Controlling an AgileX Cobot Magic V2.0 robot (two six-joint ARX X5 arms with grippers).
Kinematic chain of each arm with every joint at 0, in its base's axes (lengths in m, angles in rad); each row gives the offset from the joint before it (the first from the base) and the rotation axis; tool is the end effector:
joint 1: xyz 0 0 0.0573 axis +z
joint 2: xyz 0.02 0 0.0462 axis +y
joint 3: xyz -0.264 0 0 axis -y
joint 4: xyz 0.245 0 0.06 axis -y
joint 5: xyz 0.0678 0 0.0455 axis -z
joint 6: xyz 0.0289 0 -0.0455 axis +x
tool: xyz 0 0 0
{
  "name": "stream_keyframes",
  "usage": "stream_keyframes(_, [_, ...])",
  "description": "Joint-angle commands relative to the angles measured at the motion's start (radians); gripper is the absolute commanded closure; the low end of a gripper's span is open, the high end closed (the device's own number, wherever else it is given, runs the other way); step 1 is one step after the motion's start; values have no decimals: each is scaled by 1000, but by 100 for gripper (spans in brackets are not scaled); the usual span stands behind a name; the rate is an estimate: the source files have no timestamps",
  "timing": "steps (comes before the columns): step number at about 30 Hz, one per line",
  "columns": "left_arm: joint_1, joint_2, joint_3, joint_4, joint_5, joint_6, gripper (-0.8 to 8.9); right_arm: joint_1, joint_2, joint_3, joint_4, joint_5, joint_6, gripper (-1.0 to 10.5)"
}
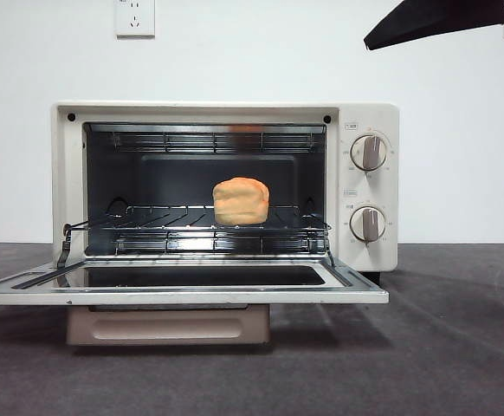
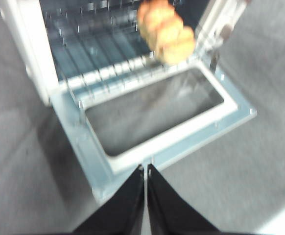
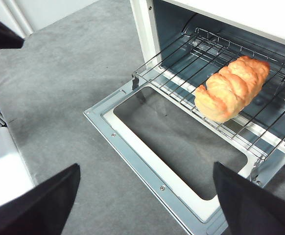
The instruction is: The left arm flap open the oven, the right arm pick bread and place it into oven, the left arm flap close the oven
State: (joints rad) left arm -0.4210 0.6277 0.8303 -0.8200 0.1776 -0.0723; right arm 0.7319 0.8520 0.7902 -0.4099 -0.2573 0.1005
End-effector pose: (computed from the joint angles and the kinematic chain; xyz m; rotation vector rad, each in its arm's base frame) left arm 0.1008 -0.0507 0.3109 0.0082 0.6422 -0.5562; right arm 0.1288 0.1256 0.3034 -0.0249 0.5252 0.9444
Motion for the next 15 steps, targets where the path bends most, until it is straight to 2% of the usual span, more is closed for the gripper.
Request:
stream_keyframes(1, [1,6,-36,56,-1,-32,799,7,9,10,12,2,-9,516])
stream_keyframes(6, [44,24,-162,210,3,-123,800,7,8,10,9,2,-8,516])
stream_keyframes(11, [131,72,-278,407,112,-210,800,7,8,10,-3,2,-8,516])
stream_keyframes(15, [216,148,-325,501,187,-227,800,7,8,10,-18,2,-9,516])
